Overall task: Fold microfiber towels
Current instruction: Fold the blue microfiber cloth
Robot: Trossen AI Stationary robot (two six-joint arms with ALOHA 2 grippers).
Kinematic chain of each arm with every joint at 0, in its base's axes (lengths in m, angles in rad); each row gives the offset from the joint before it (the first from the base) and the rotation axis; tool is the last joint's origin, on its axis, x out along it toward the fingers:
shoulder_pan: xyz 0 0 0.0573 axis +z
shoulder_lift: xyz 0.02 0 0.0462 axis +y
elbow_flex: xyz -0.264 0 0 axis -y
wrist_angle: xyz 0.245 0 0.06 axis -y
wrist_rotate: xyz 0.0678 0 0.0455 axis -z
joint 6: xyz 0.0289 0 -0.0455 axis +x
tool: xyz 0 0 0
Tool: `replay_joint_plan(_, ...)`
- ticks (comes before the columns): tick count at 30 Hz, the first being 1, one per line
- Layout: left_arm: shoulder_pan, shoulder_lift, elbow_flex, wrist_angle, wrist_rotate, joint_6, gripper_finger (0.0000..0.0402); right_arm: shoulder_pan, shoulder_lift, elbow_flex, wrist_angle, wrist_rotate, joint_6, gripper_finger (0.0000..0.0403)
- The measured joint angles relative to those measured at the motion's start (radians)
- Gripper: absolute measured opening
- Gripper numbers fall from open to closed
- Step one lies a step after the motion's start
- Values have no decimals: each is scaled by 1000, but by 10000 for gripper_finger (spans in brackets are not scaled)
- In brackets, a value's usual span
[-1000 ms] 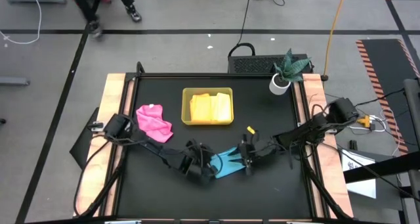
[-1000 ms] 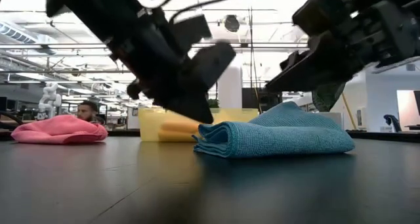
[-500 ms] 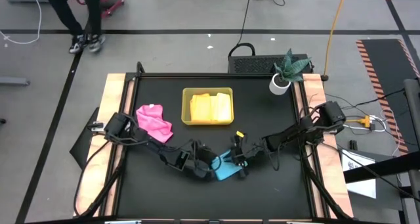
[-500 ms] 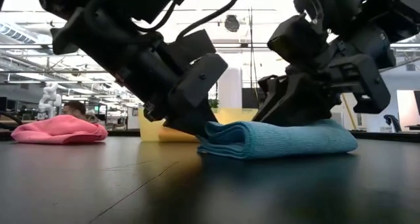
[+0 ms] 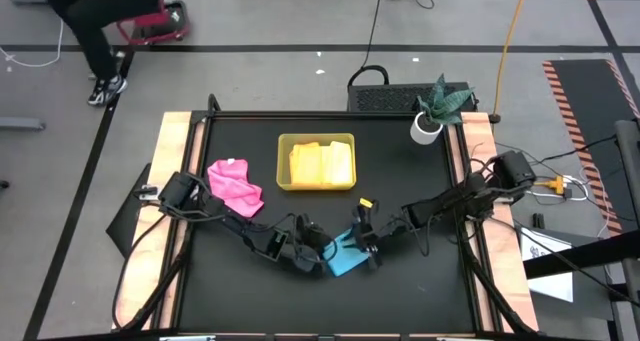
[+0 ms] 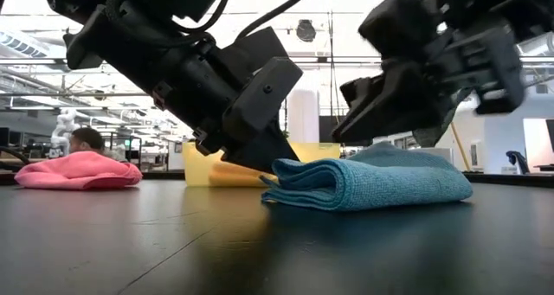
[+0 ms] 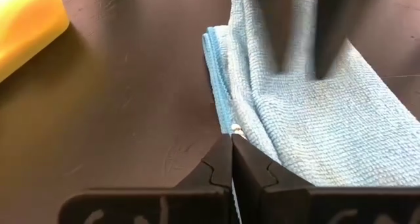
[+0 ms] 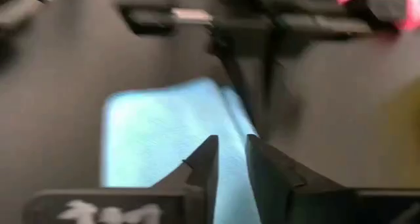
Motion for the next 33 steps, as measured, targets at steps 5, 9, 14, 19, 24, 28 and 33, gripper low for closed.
replay_joint_plan(5, 0, 0, 0, 13, 0, 0, 19, -45, 28, -1, -7, -31, -9, 122)
replay_joint_plan(9, 0, 0, 0, 12, 0, 4, 12, -47, 54, -1, -19, -54, -30, 127)
replay_joint_plan(14, 0, 0, 0, 13, 0, 4, 6, -47, 71, -1, -27, -53, -30, 66)
replay_joint_plan(19, 0, 0, 0, 14, 0, 4, 19, -24, 53, -2, -28, -51, -49, 9)
replay_joint_plan(24, 0, 0, 0, 15, 0, 25, 4, 26, -4, -2, -27, -52, -53, 20)
replay_joint_plan(28, 0, 0, 0, 16, 3, 31, 11, 55, -46, -2, -35, -52, -77, 10)
replay_joint_plan(33, -2, 0, 0, 49, 41, 75, 18, 57, -52, -2, -26, -36, -57, 3)
